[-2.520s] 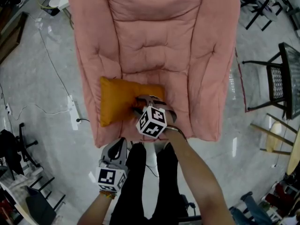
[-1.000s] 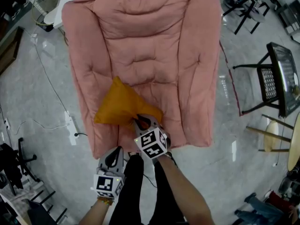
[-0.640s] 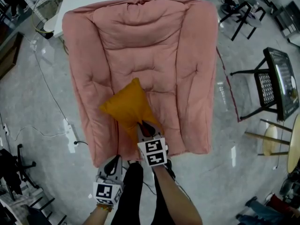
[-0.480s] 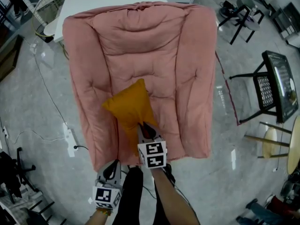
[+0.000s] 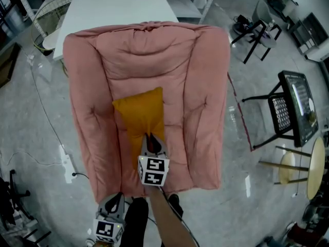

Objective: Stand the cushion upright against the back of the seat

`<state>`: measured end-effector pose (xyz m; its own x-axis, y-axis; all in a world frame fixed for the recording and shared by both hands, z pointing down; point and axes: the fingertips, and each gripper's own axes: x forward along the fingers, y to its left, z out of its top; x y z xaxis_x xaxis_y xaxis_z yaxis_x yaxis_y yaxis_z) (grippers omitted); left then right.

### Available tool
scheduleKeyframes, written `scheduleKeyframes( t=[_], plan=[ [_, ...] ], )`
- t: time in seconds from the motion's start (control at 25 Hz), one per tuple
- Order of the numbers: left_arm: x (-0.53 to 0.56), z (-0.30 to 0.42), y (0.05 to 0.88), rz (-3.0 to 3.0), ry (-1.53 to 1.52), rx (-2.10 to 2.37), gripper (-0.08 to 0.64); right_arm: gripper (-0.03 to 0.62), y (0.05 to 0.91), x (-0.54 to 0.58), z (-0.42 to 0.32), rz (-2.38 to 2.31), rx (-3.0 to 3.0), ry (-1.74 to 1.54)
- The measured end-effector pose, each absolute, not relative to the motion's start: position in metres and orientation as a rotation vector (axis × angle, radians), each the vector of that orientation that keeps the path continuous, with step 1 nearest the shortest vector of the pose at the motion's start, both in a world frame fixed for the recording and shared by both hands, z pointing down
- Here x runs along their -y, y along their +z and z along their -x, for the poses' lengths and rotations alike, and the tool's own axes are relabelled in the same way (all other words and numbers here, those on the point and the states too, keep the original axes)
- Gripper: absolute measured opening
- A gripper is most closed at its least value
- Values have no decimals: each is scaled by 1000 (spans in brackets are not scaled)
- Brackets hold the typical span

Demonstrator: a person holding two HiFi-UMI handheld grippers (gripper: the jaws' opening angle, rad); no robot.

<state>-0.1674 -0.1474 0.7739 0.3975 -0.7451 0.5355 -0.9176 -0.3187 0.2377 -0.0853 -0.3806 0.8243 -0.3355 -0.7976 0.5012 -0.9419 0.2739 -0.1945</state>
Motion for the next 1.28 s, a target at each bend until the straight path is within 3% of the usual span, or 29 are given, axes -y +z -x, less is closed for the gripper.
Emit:
scheduleKeyframes(
  t=[0.92, 1.28],
  plan=[
    [170, 187, 793, -2098, 463, 1427, 12, 56, 854, 486, 100, -1686, 2167, 661],
    [165, 181, 787, -2098, 464, 1434, 12, 133, 860, 482, 106, -1575, 2169, 670]
  ],
)
